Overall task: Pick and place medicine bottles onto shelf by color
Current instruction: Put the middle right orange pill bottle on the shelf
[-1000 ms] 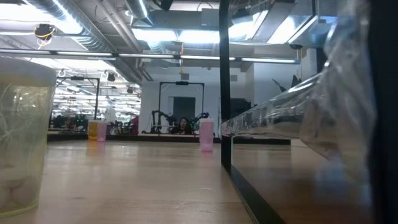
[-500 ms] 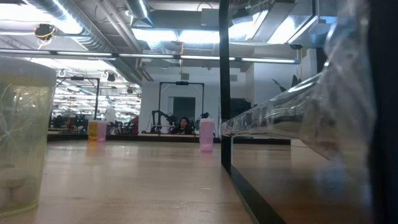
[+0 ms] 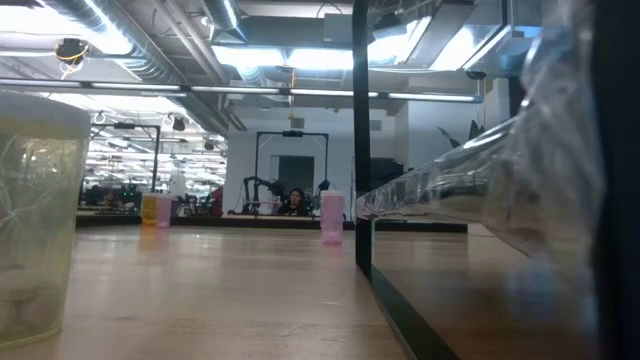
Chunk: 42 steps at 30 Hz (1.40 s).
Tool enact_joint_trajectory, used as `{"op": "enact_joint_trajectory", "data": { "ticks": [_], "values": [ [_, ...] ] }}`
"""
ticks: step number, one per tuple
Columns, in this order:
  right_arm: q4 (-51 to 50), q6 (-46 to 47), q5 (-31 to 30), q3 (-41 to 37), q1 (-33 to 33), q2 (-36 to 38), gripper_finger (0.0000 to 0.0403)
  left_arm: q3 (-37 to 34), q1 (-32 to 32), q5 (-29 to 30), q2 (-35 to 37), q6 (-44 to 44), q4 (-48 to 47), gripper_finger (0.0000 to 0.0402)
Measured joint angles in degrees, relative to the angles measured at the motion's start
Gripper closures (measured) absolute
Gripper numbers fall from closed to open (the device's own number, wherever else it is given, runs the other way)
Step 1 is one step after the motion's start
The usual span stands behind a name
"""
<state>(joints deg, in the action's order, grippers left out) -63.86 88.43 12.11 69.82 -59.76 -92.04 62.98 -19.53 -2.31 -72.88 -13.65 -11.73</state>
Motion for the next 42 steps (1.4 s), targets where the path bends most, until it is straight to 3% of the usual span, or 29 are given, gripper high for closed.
{"op": "enact_joint_trajectory", "data": {
  "ticks": [8,37,42],
  "values": [
    [5.01,-0.18,0.49,0.00,-0.14,-2.17,0.0201,0.00,0.00,0.02,0.00,0.10,0.02,0.0401],
    [5.49,2.68,0.08,0.00,-3.02,-3.51,0.0201,0.00,0.00,0.00,0.00,0.06,0.02,0.0401],
    [5.93,2.71,2.46,0.02,-3.02,-4.20,0.0201,0.00,0.00,-0.02,0.00,0.04,0.02,0.0401]
  ]
}}
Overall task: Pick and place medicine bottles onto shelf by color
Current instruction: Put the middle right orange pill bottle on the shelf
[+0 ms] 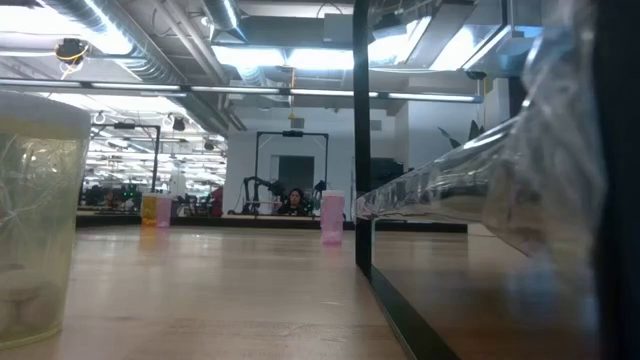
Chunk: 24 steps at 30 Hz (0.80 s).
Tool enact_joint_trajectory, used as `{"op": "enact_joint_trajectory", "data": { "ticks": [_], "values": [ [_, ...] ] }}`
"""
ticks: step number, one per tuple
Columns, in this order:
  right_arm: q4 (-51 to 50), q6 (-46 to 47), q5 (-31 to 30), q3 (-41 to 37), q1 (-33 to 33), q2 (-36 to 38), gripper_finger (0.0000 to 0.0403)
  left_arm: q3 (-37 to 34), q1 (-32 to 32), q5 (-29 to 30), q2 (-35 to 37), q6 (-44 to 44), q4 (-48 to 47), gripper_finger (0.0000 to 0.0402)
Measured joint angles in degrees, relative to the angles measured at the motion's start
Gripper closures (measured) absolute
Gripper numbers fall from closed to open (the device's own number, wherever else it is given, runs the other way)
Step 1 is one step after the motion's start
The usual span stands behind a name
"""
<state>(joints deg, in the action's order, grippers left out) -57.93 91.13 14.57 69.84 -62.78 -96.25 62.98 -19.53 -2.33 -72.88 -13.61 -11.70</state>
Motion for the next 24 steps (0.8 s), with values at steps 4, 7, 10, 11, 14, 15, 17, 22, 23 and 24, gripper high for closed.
{"op": "enact_joint_trajectory", "data": {
  "ticks": [4,7,10,11,14,15,17,22,23,24],
  "values": [
    [0.02,-0.04,0.20,0.00,0.00,0.00,0.0195,0.00,0.00,0.00,0.00,-0.02,-0.02,0.0401],
    [0.04,-0.06,0.16,0.00,0.00,0.00,0.0184,0.00,0.00,0.00,0.00,-0.02,-0.02,0.0401],
    [0.04,-0.07,0.13,0.00,0.00,0.00,0.0175,0.00,0.00,0.00,0.00,-0.02,-0.02,0.0401],
    [0.07,-0.07,0.13,0.00,0.00,0.00,0.0173,0.00,0.00,0.00,0.00,-0.02,-0.02,0.0401],
    [0.08,-0.09,0.13,0.00,0.00,0.00,0.0171,0.00,0.00,0.00,0.00,-0.02,-0.02,0.0401],
    [0.08,-0.09,0.13,0.00,0.00,0.00,0.0170,0.00,0.00,0.00,0.00,-0.04,-0.02,0.0401],
    [0.07,-0.09,0.11,0.00,0.01,0.00,0.0170,0.00,0.00,0.00,0.00,-0.02,-0.02,0.0401],
    [0.21,-0.09,0.11,0.00,0.02,0.00,0.0169,0.00,-0.01,0.00,0.00,-0.02,-0.02,0.0401],
    [0.24,-0.09,0.11,0.00,0.02,0.00,0.0169,0.00,-0.01,-0.01,0.00,-0.03,-0.02,0.0401],
    [0.22,-0.09,0.11,0.00,0.02,0.00,0.0170,0.00,-0.02,0.00,0.00,-0.04,-0.02,0.0401]
  ]
}}
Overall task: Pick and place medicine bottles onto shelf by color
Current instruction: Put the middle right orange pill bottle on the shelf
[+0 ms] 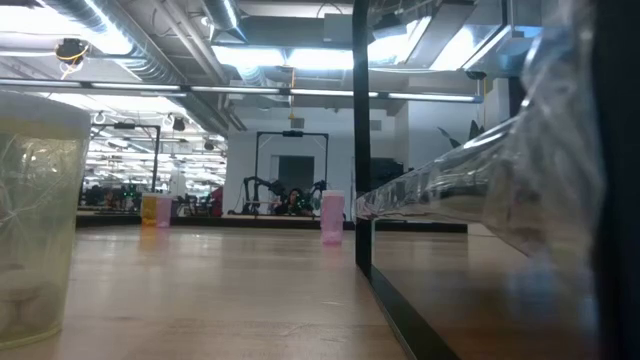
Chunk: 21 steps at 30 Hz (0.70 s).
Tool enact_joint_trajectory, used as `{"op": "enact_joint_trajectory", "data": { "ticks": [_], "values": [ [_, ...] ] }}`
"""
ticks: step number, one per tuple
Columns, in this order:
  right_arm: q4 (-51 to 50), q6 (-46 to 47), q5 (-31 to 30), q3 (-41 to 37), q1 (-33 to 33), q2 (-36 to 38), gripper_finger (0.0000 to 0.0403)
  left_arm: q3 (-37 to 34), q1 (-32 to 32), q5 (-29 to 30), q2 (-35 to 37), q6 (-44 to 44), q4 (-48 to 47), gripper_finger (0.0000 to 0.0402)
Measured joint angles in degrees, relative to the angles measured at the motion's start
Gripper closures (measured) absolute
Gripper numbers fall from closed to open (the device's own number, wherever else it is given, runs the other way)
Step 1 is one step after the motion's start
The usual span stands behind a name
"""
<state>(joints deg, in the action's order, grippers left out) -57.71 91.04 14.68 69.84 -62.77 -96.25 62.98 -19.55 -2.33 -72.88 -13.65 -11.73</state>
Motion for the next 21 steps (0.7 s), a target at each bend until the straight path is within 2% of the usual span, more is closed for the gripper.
{"op": "enact_joint_trajectory", "data": {
  "ticks": [10,21],
  "values": [
    [0.01,-0.21,0.00,0.00,-0.02,0.00,0.0195,0.00,0.00,-0.02,0.00,0.00,0.00,0.0401],
    [0.06,-0.21,-0.20,-0.02,-0.02,0.00,0.0161,0.00,0.00,-0.02,0.00,-0.01,0.00,0.0401]
  ]
}}
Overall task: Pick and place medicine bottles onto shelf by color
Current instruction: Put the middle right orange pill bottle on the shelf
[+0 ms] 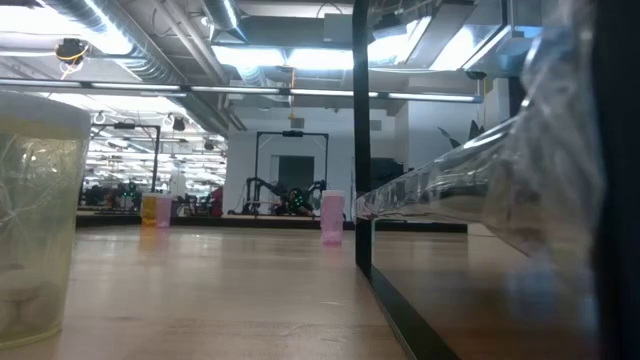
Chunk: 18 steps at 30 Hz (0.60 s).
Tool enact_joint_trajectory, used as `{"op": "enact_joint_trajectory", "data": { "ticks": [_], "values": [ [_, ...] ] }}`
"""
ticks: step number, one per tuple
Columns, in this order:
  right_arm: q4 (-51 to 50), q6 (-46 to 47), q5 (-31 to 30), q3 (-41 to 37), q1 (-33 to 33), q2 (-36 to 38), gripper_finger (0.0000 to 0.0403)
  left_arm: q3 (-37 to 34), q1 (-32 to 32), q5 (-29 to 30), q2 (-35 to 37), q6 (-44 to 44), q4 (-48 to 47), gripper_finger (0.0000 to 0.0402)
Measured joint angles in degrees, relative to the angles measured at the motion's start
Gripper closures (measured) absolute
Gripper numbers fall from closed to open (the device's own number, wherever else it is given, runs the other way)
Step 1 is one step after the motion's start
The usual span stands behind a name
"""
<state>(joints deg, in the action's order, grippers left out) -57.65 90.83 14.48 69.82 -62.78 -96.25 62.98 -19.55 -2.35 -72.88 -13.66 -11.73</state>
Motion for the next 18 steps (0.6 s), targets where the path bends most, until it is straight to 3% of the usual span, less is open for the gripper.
{"op": "enact_joint_trajectory", "data": {
  "ticks": [18],
  "values": [
    [-0.12,0.00,0.23,0.64,0.02,0.00,0.0160,0.00,0.02,0.02,0.00,-0.01,-0.02,0.0401]
  ]
}}
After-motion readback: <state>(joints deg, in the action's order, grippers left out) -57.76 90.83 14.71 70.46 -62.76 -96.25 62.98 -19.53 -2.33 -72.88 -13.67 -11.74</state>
